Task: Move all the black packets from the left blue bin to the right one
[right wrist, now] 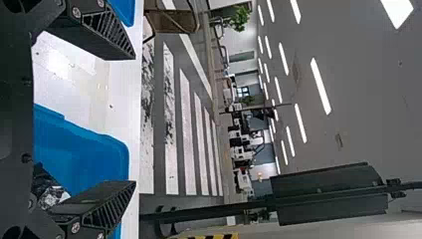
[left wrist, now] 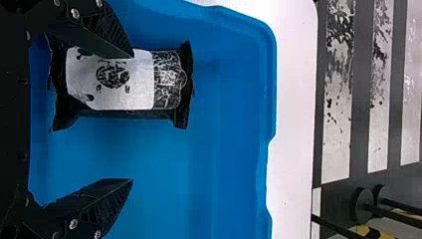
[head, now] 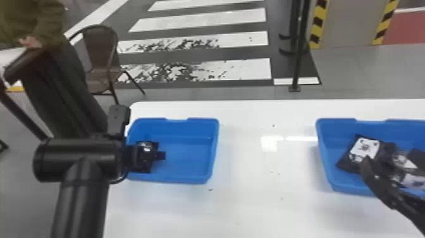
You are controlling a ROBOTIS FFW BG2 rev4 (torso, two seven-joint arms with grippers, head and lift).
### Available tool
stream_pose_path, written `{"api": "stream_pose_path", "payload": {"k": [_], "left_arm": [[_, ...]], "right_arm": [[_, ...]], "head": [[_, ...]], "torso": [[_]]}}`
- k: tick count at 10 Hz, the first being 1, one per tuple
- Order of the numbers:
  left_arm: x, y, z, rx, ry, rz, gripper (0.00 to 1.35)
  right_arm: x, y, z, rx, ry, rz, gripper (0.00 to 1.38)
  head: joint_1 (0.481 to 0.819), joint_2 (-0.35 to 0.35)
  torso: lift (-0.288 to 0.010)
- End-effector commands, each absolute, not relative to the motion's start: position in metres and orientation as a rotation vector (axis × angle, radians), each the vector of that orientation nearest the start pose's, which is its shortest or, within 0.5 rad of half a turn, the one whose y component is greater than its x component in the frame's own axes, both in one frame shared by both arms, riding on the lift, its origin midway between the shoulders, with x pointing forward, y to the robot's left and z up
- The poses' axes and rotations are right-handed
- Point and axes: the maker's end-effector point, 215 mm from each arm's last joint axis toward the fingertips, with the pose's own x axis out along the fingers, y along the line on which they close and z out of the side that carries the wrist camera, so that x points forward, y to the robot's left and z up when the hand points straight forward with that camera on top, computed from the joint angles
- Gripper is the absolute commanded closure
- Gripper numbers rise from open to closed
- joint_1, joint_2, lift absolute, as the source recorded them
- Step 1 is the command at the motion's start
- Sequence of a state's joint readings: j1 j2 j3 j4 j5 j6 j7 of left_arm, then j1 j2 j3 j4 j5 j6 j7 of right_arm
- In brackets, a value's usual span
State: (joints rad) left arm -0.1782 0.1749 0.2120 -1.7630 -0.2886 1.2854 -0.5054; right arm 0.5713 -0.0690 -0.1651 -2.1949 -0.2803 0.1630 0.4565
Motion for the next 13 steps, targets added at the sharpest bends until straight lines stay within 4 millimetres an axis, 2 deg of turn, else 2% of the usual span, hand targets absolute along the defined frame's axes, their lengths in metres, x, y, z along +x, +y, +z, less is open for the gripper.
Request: {"api": "stream_pose_path", "payload": {"k": [1,3,5,6,7,9,10,11,13], "left_arm": [[0.508,0.394,-0.455,-0.015,0.926,0.051,0.15],[0.504,0.406,-0.456,0.003,0.949,0.102,0.15],[0.502,0.416,-0.47,0.012,1.003,0.135,0.2],[0.504,0.417,-0.474,0.016,1.018,0.137,0.36],[0.506,0.418,-0.476,0.02,1.026,0.139,0.6],[0.511,0.408,-0.479,0.013,0.993,0.09,1.11],[0.52,0.4,-0.473,0.014,0.951,0.052,1.21],[0.521,0.396,-0.453,0.032,0.898,0.04,1.21],[0.499,0.379,-0.416,0.048,0.787,0.001,1.21]], "right_arm": [[0.414,-0.21,-0.314,0.166,0.062,0.38,0.13],[0.413,-0.21,-0.32,0.183,0.074,0.382,0.13],[0.414,-0.209,-0.321,0.191,0.079,0.384,0.13],[0.414,-0.209,-0.322,0.194,0.081,0.386,0.13],[0.414,-0.209,-0.325,0.2,0.087,0.386,0.13],[0.413,-0.208,-0.326,0.213,0.091,0.388,0.13],[0.413,-0.208,-0.325,0.216,0.087,0.389,0.13],[0.413,-0.207,-0.325,0.216,0.087,0.391,0.13],[0.413,-0.206,-0.321,0.226,0.084,0.396,0.13]], "head": [[0.695,0.211],[0.695,0.222],[0.695,0.236],[0.695,0.245],[0.695,0.248],[0.695,0.249],[0.695,0.244],[0.695,0.233],[0.695,0.221]], "torso": [[-0.14],[-0.14],[-0.14],[-0.14],[-0.14],[-0.14],[-0.14],[-0.14],[-0.14]]}}
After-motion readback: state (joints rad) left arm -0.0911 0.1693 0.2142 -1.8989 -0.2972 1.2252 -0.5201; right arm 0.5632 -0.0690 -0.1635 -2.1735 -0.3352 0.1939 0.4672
